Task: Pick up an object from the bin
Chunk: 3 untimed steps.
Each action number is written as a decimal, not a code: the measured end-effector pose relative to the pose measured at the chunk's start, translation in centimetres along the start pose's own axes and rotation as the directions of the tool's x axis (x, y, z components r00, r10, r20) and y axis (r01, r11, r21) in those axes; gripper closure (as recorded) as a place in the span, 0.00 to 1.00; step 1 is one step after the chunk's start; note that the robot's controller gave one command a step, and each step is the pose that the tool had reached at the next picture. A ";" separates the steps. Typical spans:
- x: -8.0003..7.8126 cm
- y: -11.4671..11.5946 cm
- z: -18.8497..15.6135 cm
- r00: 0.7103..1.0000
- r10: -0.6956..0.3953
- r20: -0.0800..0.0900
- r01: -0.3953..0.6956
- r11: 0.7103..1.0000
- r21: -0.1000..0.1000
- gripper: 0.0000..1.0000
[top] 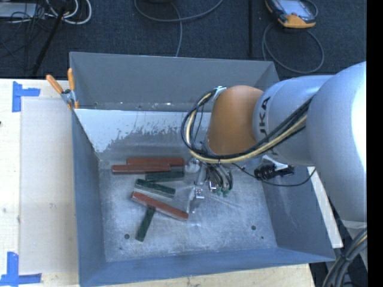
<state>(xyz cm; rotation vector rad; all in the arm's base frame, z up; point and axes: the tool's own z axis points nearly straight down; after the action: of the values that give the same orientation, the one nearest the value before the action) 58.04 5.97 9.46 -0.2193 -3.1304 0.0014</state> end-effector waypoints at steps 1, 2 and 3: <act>0.7 0.8 -0.1 0.981 -0.195 0.015 0.195 0.981 0.001 0.00; 4.4 3.0 1.7 0.936 0.352 0.014 -0.352 0.936 -0.009 1.00; 4.6 3.1 1.9 0.937 0.349 0.009 -0.349 0.937 -0.008 0.00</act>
Offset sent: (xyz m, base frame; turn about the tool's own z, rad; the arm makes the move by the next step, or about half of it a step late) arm -0.0443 0.0362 -0.0229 0.3603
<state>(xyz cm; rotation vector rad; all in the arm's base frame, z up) 53.92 9.71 7.53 -0.7729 -3.0523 -0.0058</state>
